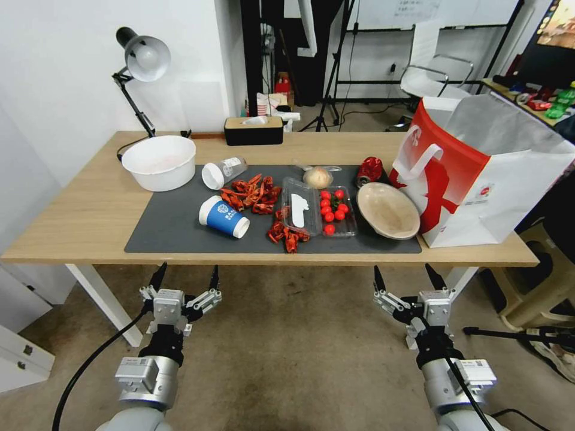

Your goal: Pick up the trash from the table and place it into the takeout bag.

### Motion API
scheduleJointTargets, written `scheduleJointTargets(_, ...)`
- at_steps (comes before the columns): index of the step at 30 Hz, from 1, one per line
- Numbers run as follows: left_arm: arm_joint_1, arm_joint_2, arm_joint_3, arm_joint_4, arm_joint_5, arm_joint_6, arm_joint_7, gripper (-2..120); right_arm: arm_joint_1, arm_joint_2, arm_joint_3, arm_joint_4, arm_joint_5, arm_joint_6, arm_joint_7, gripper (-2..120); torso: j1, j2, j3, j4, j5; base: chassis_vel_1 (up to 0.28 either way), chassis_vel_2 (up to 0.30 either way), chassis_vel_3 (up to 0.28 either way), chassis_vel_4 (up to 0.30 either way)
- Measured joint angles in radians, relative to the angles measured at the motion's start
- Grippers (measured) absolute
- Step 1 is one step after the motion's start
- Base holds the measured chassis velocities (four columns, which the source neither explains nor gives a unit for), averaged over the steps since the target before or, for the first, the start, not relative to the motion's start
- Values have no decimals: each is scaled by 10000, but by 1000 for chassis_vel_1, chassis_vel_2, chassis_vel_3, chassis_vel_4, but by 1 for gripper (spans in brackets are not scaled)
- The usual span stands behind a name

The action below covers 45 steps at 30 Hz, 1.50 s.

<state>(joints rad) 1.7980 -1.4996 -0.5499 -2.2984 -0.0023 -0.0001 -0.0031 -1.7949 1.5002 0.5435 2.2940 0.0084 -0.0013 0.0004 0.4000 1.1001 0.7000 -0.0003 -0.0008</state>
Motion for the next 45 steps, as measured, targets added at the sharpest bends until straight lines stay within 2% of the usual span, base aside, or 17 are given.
scheduleJointTargets(2, -51, 13, 6, 59, -59, -4, -92, 100, 197, 34, -314, -278, 286, -96, -15, 100, 0, 1, 0, -1, 4, 0, 0, 0, 0)
scheduleJointTargets(5, -328, 107, 56, 498, -411, -4, -664, 100, 593, 62, -754, -712, 765, -329, -110, 100, 0, 0, 1, 9, 24, 0, 0, 0, 0)
scheduleJointTargets(7, -742, 249, 126, 1207, -967, -84, -1537, 100, 852, -15, -691, -792, 1029, -330, -182, 100, 4, -4, 2, -2, -5, 0, 0, 0, 0)
scheduleJointTargets(8, -767, 262, 139, 1267, -1035, -165, -1618, 100, 910, -52, -602, -757, 1066, -331, -182, 100, 5, -3, 2, 1, 6, 0, 0, 0, 0)
scheduleJointTargets(22, -566, 334, 65, 1126, -1085, -267, -1624, 100, 927, -253, -331, -320, 1687, -827, 196, 100, 1, -3, 1, 4, 8, 0, 0, 0, 0)
scheduleJointTargets(24, -543, 369, -7, 1053, -1086, -270, -1620, 100, 948, -299, -367, -122, 3601, -1378, 535, 100, 1, -2, 0, 3, 8, 0, 0, 0, 0)
scheduleJointTargets(25, -543, 369, -7, 1053, -1086, -270, -1620, 100, 948, -299, -367, -122, 3601, -1378, 535, 100, 1, -2, 0, 3, 8, 0, 0, 0, 0)
scheduleJointTargets(28, -501, 446, -120, 1001, -1103, -277, -1612, 100, 1239, -530, -80, 211, 7003, -2235, 1365, 100, -1, -2, -1, 4, 7, 0, 0, 0, 0)
scheduleJointTargets(29, -501, 446, -120, 1001, -1103, -277, -1612, 100, 1239, -530, -80, 211, 7003, -2235, 1365, 100, -1, -2, -1, 4, 7, 0, 0, 0, 0)
scheduleJointTargets(32, -486, 524, -238, 946, -1233, -337, -1588, 100, 1841, -968, 696, 380, 10581, -2877, 2657, 100, 0, -1, 0, 3, 9, 0, 0, 0, 0)
scheduleJointTargets(33, -486, 524, -238, 946, -1233, -337, -1588, 100, 1841, -968, 696, 380, 10581, -2877, 2657, 100, 0, -1, 0, 3, 9, 0, 0, 0, 0)
scheduleJointTargets(34, -486, 553, -269, 943, -1251, -349, -1577, 100, 2047, -1117, 947, 398, 11617, -3012, 3071, 100, 0, 0, 0, 3, 10, 0, 0, 0, 0)
scheduleJointTargets(35, -486, 553, -269, 943, -1251, -349, -1577, 100, 2047, -1117, 947, 398, 11617, -3012, 3071, 100, 0, 0, 0, 3, 10, 0, 0, 0, 0)
scheduleJointTargets(37, -484, 618, -322, 942, -1290, -351, -1544, 100, 2531, -1515, 1494, 325, 13413, -3142, 3896, 100, 0, -1, 0, 4, 9, 0, 0, 0, 0)
scheduleJointTargets(38, -484, 618, -322, 942, -1290, -351, -1544, 100, 2531, -1515, 1494, 325, 13413, -3142, 3896, 100, 0, -1, 0, 4, 9, 0, 0, 0, 0)
scheduleJointTargets(40, -469, 671, -332, 942, -1314, -279, -1493, 100, 2950, -1826, 1771, 187, 14668, -3200, 4572, 100, 0, -1, 0, 3, 10, 0, 0, 0, 0)
scheduleJointTargets(45, -459, 719, -267, 942, -1321, -127, -1468, 100, 3572, -2107, 1707, -195, 15575, -3223, 5176, 100, 0, -1, 0, 3, 8, 0, 0, 0, 0)
